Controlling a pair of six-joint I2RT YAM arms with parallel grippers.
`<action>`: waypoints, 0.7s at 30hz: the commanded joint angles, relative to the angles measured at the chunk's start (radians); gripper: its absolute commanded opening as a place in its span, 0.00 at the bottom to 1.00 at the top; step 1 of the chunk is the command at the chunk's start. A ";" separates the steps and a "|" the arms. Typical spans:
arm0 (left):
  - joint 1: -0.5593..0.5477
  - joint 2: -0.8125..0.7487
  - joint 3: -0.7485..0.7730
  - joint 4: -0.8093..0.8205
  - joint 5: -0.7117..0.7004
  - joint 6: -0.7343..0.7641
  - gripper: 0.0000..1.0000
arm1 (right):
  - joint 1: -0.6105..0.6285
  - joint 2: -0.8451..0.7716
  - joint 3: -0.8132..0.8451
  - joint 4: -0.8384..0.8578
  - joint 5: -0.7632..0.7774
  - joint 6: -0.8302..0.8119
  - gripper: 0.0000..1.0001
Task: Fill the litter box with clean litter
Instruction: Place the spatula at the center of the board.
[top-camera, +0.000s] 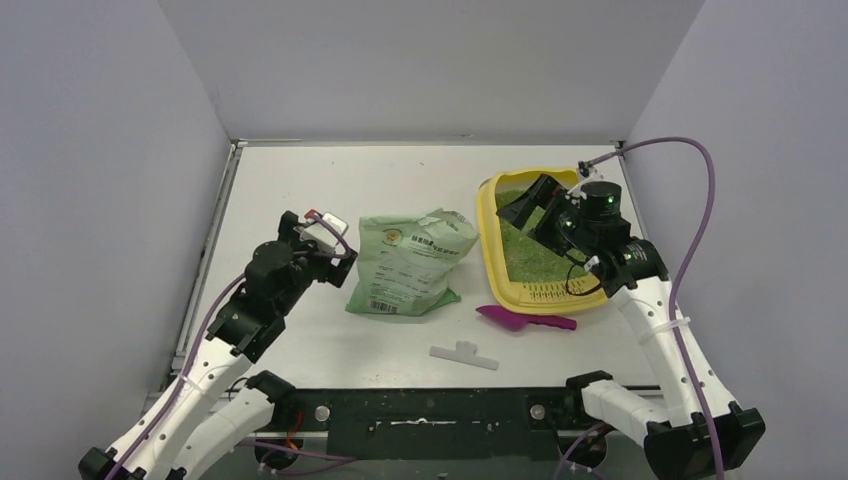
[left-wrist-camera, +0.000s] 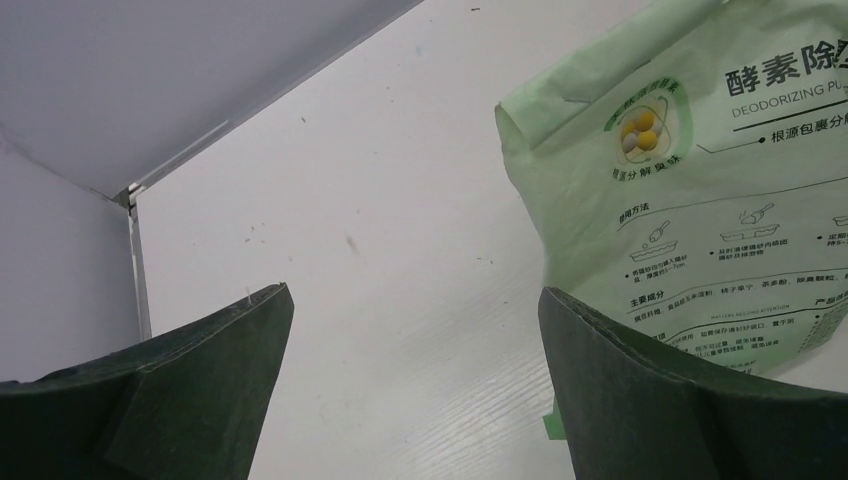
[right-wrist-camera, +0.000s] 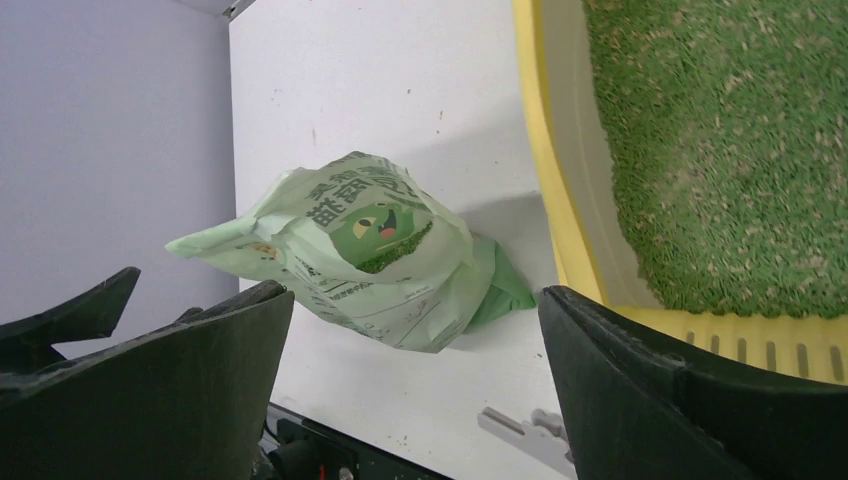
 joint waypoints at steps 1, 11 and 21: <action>-0.002 0.006 0.088 -0.025 -0.005 -0.017 0.92 | 0.076 0.058 0.141 0.049 0.038 -0.213 1.00; 0.095 0.069 0.176 -0.099 0.025 -0.202 0.97 | 0.100 0.137 0.170 0.138 0.042 -0.413 1.00; 0.316 0.147 0.221 -0.109 0.487 -0.376 0.97 | 0.098 0.051 0.001 0.150 -0.178 -0.471 1.00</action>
